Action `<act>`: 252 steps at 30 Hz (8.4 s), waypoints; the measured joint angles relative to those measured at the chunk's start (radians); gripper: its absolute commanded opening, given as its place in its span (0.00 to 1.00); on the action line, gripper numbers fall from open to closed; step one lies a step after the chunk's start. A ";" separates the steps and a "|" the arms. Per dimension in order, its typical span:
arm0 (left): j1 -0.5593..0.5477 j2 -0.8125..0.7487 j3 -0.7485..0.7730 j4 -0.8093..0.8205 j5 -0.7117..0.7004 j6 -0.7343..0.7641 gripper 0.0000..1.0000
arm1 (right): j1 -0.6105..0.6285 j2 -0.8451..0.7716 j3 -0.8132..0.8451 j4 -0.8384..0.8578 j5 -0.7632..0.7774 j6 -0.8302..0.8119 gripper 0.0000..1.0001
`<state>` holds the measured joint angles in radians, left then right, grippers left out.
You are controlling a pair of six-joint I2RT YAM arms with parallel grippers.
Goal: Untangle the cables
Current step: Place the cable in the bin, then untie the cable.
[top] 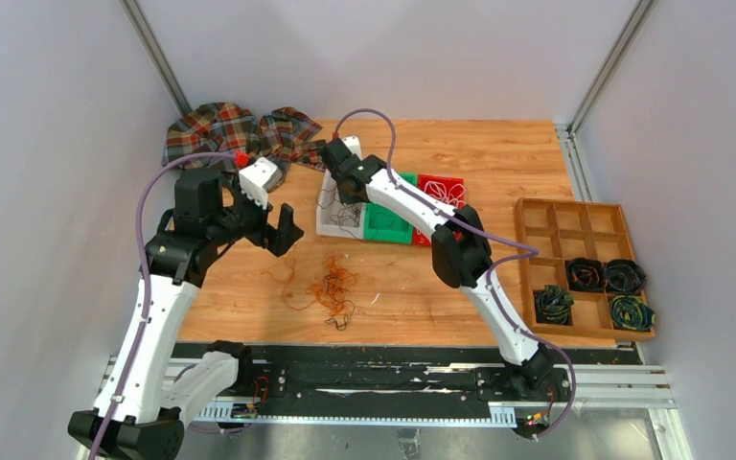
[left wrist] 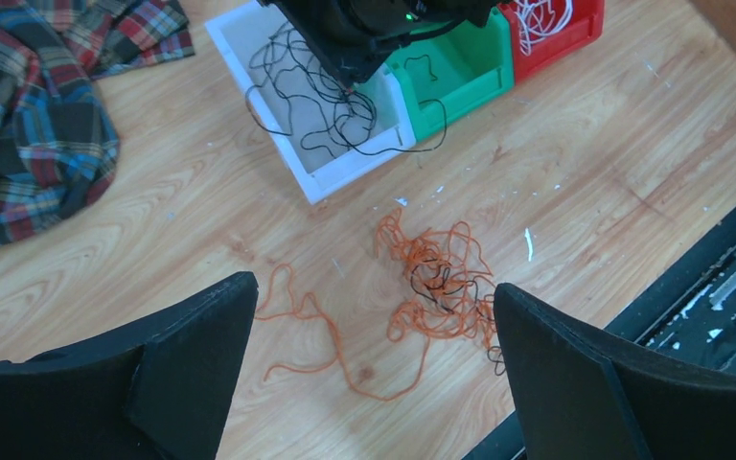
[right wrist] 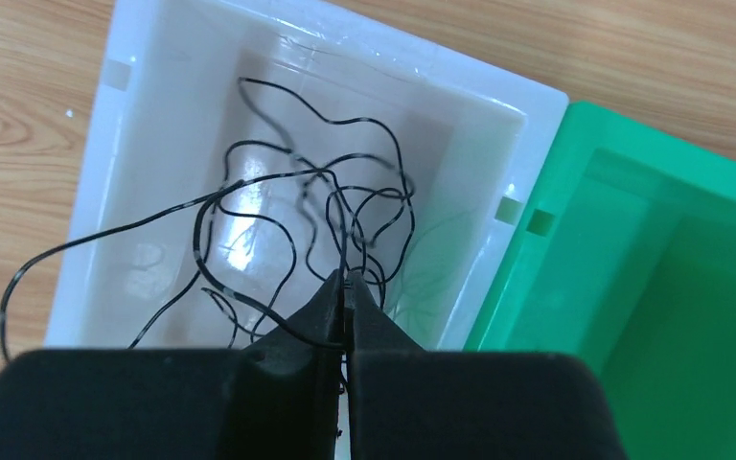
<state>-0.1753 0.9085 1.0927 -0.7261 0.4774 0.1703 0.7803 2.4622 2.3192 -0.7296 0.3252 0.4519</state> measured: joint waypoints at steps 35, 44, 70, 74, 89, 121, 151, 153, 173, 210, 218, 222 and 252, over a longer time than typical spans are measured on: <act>0.005 0.105 0.225 -0.227 -0.049 0.191 1.00 | -0.014 -0.491 -0.672 0.200 0.043 -0.045 0.50; 0.005 0.103 0.225 -0.228 -0.043 0.193 0.99 | -0.059 -0.383 -0.687 0.204 0.044 -0.021 0.46; 0.005 0.064 0.236 -0.249 -0.044 0.204 0.97 | -0.079 -0.542 -0.738 0.316 0.065 0.004 0.00; 0.005 0.064 0.248 -0.249 -0.045 0.215 0.96 | -0.066 -0.539 -0.701 0.336 0.069 -0.011 0.19; 0.005 0.064 0.248 -0.253 -0.043 0.223 0.98 | -0.098 -0.367 -0.747 0.357 0.078 -0.005 0.59; 0.005 0.074 0.297 -0.280 -0.035 0.223 0.93 | -0.116 -0.454 -0.985 0.592 0.090 0.130 0.01; 0.017 0.113 0.349 -0.294 -0.095 0.215 0.90 | -0.034 -0.357 -0.558 0.747 -0.290 -0.052 0.01; 0.017 0.113 0.349 -0.294 -0.097 0.215 0.90 | -0.034 -0.303 -0.558 0.741 -0.304 -0.052 0.01; 0.017 0.111 0.365 -0.299 -0.102 0.221 0.98 | -0.050 -0.160 -0.468 0.617 -0.273 -0.103 0.40; 0.029 0.508 -0.119 0.014 -0.307 0.423 0.82 | 0.204 -0.834 -1.446 1.058 -0.096 -0.179 0.50; 0.029 0.690 -0.126 0.094 -0.304 0.482 0.56 | 0.208 -0.842 -1.459 1.141 -0.089 -0.179 0.40; 0.029 0.736 -0.111 0.098 -0.268 0.496 0.28 | 0.209 -0.845 -1.468 1.153 -0.089 -0.171 0.27; 0.019 0.274 0.586 -0.423 0.018 0.296 0.00 | 0.288 -0.982 -1.476 1.441 -0.344 -0.212 0.57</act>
<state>-0.1566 1.1824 1.6787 -1.1488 0.4950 0.4667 1.0679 1.4807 0.8436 0.7116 -0.0193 0.2394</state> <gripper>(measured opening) 0.019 0.562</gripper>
